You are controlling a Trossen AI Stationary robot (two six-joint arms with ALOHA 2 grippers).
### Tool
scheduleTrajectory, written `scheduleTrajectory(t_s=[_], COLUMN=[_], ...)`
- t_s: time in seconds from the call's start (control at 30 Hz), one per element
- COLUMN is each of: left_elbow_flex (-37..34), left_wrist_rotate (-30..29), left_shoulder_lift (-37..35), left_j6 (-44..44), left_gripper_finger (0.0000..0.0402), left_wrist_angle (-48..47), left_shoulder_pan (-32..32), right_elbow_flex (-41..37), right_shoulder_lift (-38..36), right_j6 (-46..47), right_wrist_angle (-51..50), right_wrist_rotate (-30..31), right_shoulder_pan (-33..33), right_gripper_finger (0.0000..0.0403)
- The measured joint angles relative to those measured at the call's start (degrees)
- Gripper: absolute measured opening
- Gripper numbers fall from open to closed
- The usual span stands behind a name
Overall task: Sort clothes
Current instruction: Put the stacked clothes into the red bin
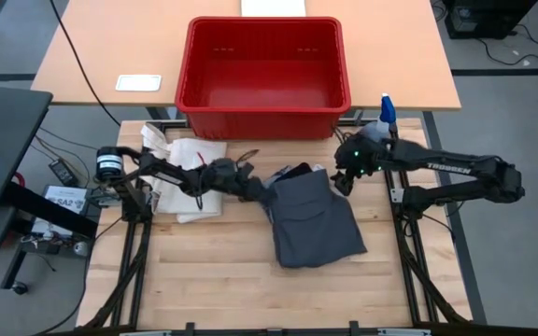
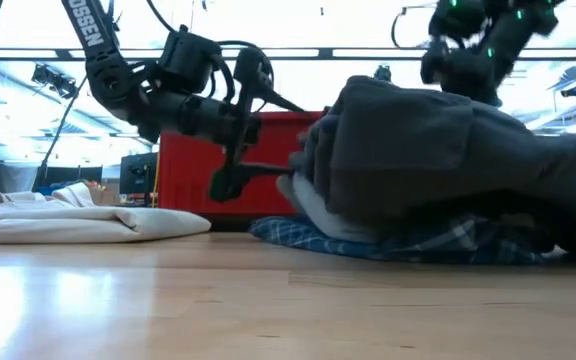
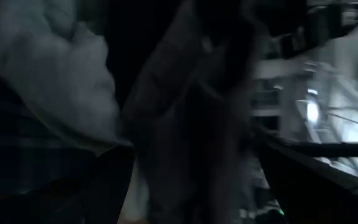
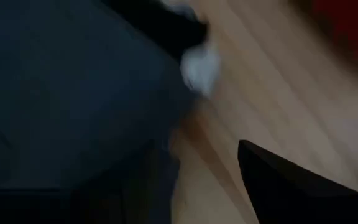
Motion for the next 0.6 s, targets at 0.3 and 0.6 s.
scheduleTrajectory(t_s=[0.3, 0.6], left_elbow_flex=[0.4, 4.2], left_wrist_rotate=[6.7, 9.1], left_shoulder_lift=[0.0, 0.0], left_j6=[0.3, 1.5], left_gripper_finger=[0.035, 0.035], left_wrist_angle=[1.5, -1.0], left_shoulder_pan=[7.4, 11.8], right_elbow_flex=[7.9, 7.8], right_shoulder_lift=[0.1, 0.2], right_j6=[0.5, 9.0], right_wrist_angle=[-2.8, -3.5], right_wrist_rotate=[-7.6, -7.4], right_shoulder_pan=[5.3, 8.5], right_gripper_finger=[0.0218, 0.0218])
